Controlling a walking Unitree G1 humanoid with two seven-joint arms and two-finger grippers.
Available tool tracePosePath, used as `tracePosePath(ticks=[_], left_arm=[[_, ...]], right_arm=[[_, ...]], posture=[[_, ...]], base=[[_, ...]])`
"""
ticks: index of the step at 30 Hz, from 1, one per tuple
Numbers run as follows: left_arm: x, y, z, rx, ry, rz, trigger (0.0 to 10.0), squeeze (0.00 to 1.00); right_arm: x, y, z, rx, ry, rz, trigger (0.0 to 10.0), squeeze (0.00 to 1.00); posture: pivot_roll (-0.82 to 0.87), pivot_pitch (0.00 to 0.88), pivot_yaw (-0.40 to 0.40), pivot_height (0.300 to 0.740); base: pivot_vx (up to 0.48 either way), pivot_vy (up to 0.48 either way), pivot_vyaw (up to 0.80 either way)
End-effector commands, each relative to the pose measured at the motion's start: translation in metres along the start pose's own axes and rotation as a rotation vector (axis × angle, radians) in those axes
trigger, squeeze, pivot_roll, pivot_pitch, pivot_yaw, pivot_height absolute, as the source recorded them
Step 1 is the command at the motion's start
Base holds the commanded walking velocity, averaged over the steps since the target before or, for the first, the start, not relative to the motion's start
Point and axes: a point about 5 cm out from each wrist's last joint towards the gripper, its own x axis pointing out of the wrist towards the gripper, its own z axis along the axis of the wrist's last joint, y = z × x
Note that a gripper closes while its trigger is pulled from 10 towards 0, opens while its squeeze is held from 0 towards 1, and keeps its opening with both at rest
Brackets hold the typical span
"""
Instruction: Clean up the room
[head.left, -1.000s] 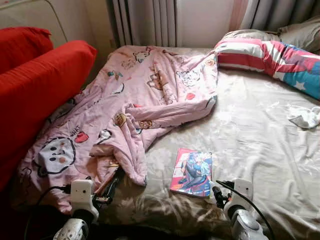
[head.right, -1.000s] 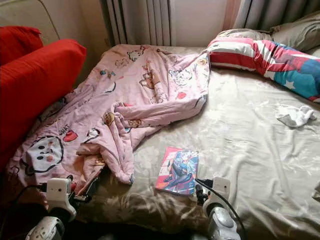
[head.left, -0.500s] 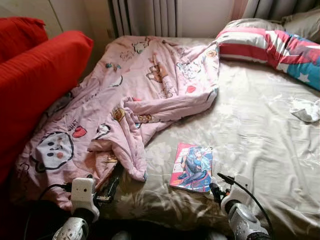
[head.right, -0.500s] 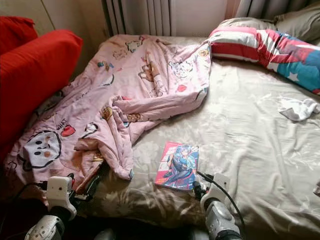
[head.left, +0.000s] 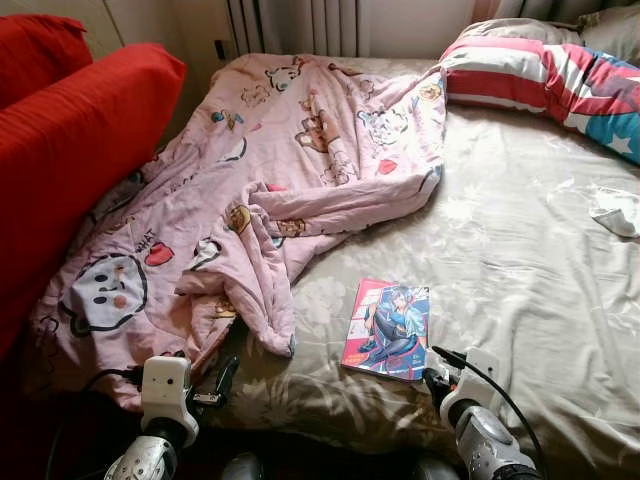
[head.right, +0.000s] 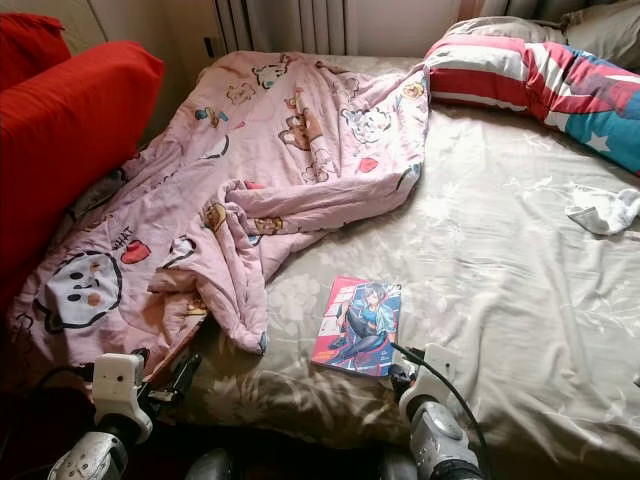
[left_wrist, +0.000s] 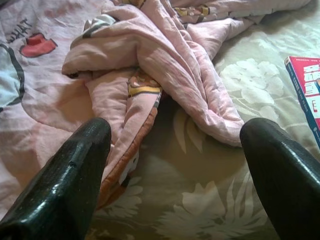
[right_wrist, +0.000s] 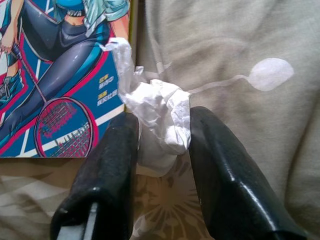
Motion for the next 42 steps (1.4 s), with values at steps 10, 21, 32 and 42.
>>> tracePosePath(ticks=[10,21,32,42], left_arm=[[-0.005,0.000,-0.005,0.022,0.039,-0.010,10.0,0.00],[-0.003,-0.003,-0.008,0.018,0.041,-0.009,10.0,0.00],[0.001,0.002,-0.021,-0.001,0.062,0.033,10.0,0.00],[-0.005,0.015,-0.058,-0.053,0.181,0.139,10.0,0.00]], right_arm=[[-0.001,0.001,-0.009,-0.014,0.024,-0.004,0.0,0.00],[-0.002,0.000,-0.005,-0.032,-0.017,-0.015,0.0,0.00],[-0.011,-0.008,0.021,-0.162,-0.297,-0.002,0.0,0.00],[-0.022,-0.020,-0.002,-0.253,-0.286,0.002,10.0,0.00]], posture=[[0.14,0.246,0.050,0.604],[0.13,0.228,0.038,0.604],[0.08,0.107,-0.007,0.604],[0.05,0.000,-0.026,0.604]], base=[[0.000,0.000,0.00],[0.000,0.000,0.00],[0.000,0.000,0.00],[0.000,0.000,0.00]])
